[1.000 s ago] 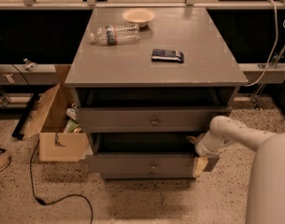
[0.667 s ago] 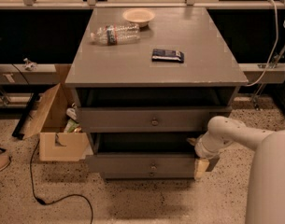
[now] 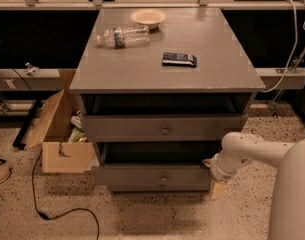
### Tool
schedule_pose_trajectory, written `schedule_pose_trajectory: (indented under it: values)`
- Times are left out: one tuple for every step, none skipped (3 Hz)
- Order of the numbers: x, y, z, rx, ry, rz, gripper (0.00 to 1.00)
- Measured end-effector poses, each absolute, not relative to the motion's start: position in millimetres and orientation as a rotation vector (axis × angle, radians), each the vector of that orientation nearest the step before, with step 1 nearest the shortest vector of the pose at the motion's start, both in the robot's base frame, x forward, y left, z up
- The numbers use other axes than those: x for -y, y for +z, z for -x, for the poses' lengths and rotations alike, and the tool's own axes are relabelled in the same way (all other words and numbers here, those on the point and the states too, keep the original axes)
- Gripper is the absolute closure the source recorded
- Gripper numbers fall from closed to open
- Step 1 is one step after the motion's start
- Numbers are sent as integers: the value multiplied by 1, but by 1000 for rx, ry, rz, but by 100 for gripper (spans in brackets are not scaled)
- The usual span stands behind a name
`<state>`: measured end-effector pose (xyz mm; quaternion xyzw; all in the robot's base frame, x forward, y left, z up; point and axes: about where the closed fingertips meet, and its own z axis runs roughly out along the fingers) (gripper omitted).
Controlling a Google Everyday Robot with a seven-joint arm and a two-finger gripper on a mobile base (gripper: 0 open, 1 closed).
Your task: Open middle drawer
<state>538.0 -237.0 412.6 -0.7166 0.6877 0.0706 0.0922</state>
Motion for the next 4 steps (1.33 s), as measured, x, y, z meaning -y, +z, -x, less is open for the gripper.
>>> schedule_pose_trajectory:
  values:
    - [244, 409, -520, -2069, 249, 2134, 42]
    - [247, 413, -514, -2076, 255, 2135, 65]
    - [253, 419, -504, -2077, 248, 2124, 89]
    - [256, 421, -496, -2087, 254, 2099, 99]
